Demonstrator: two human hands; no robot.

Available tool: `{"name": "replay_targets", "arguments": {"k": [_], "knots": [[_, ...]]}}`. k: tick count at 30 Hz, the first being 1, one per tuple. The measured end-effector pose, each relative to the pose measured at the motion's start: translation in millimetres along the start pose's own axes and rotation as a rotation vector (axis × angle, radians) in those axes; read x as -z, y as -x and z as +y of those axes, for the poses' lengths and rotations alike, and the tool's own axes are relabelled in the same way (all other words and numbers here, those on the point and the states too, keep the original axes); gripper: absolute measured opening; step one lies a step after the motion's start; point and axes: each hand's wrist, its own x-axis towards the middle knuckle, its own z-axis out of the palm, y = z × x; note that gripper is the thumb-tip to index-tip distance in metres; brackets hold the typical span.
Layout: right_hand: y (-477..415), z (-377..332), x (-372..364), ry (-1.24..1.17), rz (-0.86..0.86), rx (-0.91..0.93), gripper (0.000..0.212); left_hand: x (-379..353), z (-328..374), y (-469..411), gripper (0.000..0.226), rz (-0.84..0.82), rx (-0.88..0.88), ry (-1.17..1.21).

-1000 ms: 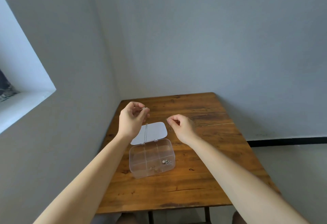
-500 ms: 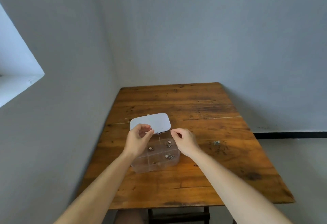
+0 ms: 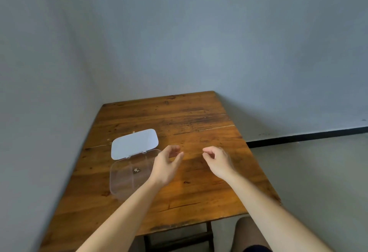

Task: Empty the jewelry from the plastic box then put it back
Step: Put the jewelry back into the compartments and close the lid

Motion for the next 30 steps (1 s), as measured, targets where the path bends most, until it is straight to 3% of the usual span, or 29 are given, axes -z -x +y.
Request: {"name": "replay_targets", "arguments": {"k": [9, 14, 19, 30], "knots": [[-7, 46, 15, 0.284, -0.006, -0.049, 0.054, -52, -21, 3, 0.06, -0.151, 0.046, -0.312], [-23, 44, 0, 0.417, -0.009, 0.061, 0.047, -59, -27, -5, 0.061, -0.154, 0.042, -0.468], [-45, 44, -3, 0.295, 0.031, 0.118, 0.012, -61, -30, -28, 0.06, -0.116, 0.054, -0.509], [-130, 22, 52, -0.038, 0.145, 0.067, 0.016, -67, -31, -107, 0.065, -0.202, 0.027, -0.565]]}}
